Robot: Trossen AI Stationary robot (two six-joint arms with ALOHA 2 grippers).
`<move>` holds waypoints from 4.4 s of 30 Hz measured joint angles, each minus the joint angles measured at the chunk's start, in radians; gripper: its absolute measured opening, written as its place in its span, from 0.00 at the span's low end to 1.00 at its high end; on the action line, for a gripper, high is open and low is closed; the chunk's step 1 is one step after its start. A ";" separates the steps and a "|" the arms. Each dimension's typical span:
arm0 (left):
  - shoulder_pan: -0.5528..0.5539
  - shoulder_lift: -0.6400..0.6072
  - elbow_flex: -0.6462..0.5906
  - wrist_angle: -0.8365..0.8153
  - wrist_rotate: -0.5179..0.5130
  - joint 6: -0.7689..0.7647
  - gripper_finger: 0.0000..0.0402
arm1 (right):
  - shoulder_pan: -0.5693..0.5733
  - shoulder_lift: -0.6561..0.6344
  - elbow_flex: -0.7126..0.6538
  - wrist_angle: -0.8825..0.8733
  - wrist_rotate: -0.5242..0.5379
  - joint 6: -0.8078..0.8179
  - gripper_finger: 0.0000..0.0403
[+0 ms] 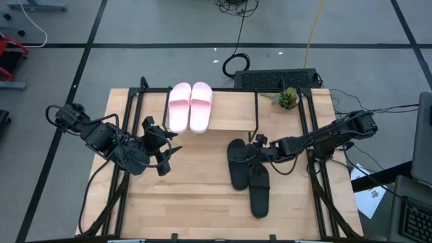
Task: Pick and place slides into the shelf
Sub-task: Put the left black slides on the shelf
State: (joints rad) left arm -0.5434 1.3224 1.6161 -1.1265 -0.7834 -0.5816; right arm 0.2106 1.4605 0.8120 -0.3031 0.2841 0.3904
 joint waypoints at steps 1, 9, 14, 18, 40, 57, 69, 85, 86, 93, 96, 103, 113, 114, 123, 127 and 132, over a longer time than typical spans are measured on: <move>0.000 0.000 0.000 0.000 0.000 0.000 0.53 | 0.000 0.000 0.000 0.000 0.000 0.010 0.48; 0.000 0.000 0.000 0.000 0.000 0.000 0.53 | 0.009 0.038 0.000 0.029 -0.001 0.044 0.48; 0.000 0.000 0.000 -0.006 0.004 0.001 0.53 | 0.012 0.073 0.001 0.063 0.000 0.043 0.48; 0.000 0.000 0.000 -0.007 0.005 0.001 0.53 | 0.013 0.074 0.001 0.060 0.038 0.044 0.48; 0.000 0.000 0.000 -0.033 0.016 0.009 0.53 | 0.012 0.074 0.000 0.022 0.134 0.099 0.10; 0.000 0.000 0.000 -0.032 0.017 -0.007 0.53 | 0.058 0.066 0.050 0.350 0.101 0.253 0.01; 0.000 0.000 0.000 -0.031 0.023 -0.024 0.53 | 0.117 0.007 0.465 0.261 0.331 -0.056 0.00; 0.040 -0.015 0.000 -0.047 0.005 0.003 0.53 | 0.034 0.110 0.541 0.783 1.278 -0.767 0.01; 0.044 -0.018 0.000 -0.048 0.005 0.003 0.53 | 0.023 0.127 0.541 0.853 1.292 -0.846 0.01; 0.070 -0.059 0.000 -0.051 0.013 0.006 0.53 | -0.031 0.255 0.574 1.125 1.289 -1.182 0.02; 0.083 -0.081 0.000 -0.050 0.015 0.007 0.53 | -0.056 0.315 0.622 1.125 1.287 -1.232 0.02; 0.097 -0.132 0.000 -0.051 0.037 0.002 0.53 | -0.145 0.402 0.691 1.128 1.287 -1.308 0.02; 0.097 -0.170 0.000 -0.053 0.050 0.031 0.53 | -0.191 0.399 0.690 1.128 1.287 -1.295 0.02; 0.097 -0.171 0.000 -0.052 0.050 0.039 0.53 | -0.190 0.399 0.690 1.142 1.287 -1.295 0.02; 0.173 -0.171 -0.002 -0.049 0.023 0.150 0.53 | -0.139 0.399 0.690 1.336 1.287 -1.211 0.02; 0.251 -0.160 -0.002 -0.030 -0.004 0.207 0.53 | -0.136 0.398 0.690 1.351 1.287 -1.136 0.02; 0.359 -0.122 -0.002 0.021 0.049 0.237 0.53 | -0.136 0.398 0.690 1.351 1.287 -0.960 0.02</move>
State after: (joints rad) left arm -0.1848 1.2003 1.6138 -1.1059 -0.7347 -0.3446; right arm 0.0750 1.8584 1.5021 1.0477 1.5711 -0.5692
